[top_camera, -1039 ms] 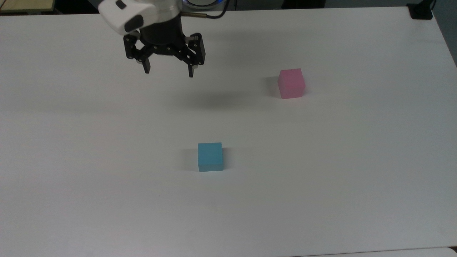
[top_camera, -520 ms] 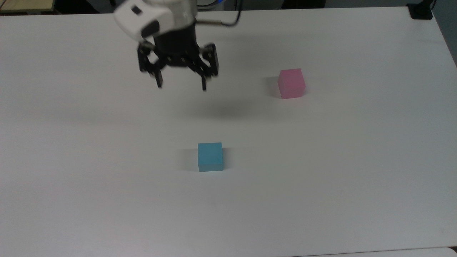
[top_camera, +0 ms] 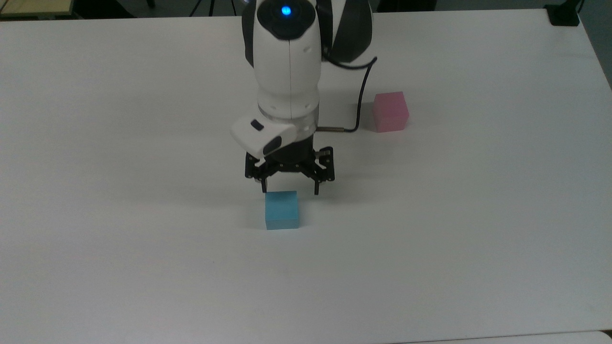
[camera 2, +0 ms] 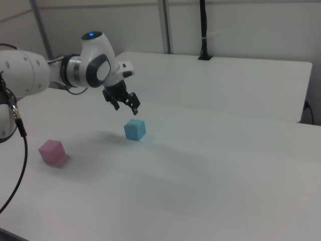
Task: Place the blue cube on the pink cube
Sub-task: 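Close the gripper around the light-blue cube, then lift the light-blue cube and carry it toward the pink cube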
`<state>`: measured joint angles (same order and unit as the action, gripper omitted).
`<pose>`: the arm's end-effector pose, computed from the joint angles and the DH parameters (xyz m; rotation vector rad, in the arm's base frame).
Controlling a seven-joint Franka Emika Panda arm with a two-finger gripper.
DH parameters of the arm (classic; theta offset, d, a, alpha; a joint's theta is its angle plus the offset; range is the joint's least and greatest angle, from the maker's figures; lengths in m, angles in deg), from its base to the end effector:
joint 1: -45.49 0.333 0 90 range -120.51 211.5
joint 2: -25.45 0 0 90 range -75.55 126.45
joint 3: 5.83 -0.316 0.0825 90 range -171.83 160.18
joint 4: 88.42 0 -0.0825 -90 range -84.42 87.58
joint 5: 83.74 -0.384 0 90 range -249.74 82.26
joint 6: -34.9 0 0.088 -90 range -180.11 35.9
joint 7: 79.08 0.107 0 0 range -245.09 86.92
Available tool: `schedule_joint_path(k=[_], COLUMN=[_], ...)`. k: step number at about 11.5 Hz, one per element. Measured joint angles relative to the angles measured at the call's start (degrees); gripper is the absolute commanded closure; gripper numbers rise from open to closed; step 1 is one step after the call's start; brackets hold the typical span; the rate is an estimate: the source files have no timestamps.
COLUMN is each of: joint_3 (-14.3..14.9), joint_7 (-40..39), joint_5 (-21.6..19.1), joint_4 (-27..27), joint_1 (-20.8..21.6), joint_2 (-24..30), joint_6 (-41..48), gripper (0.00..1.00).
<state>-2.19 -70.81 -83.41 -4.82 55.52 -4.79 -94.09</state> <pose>0.7223 0.0894 0.4050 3.1120 -0.0263 0.4191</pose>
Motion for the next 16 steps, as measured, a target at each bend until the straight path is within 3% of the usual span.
schedule_joint_path(k=[5,7,9,10,12,14,16], joint_3=[0.65,1.49,1.51,1.51,1.51,1.54,2.45], joint_7=[0.01,0.01,0.01,0.3,1.92,2.39,2.45], joint_5=[6.05,6.22,6.22,6.22,6.26,6.27,6.27], joint_4=[-0.1,-0.12,-0.15,-0.19,-0.43,-1.13,-1.43], joint_1=[0.1,0.08,0.24,0.56,1.37,1.64,1.31], joint_2=[-5.81,-7.2,-7.65,-7.68,-7.68,-7.33,-3.29], joint_6=[-3.49,-4.9,-4.92,-4.92,-4.92,-5.04,-5.06], gripper=[0.0,0.2,0.5,0.58,0.66,0.66,0.66])
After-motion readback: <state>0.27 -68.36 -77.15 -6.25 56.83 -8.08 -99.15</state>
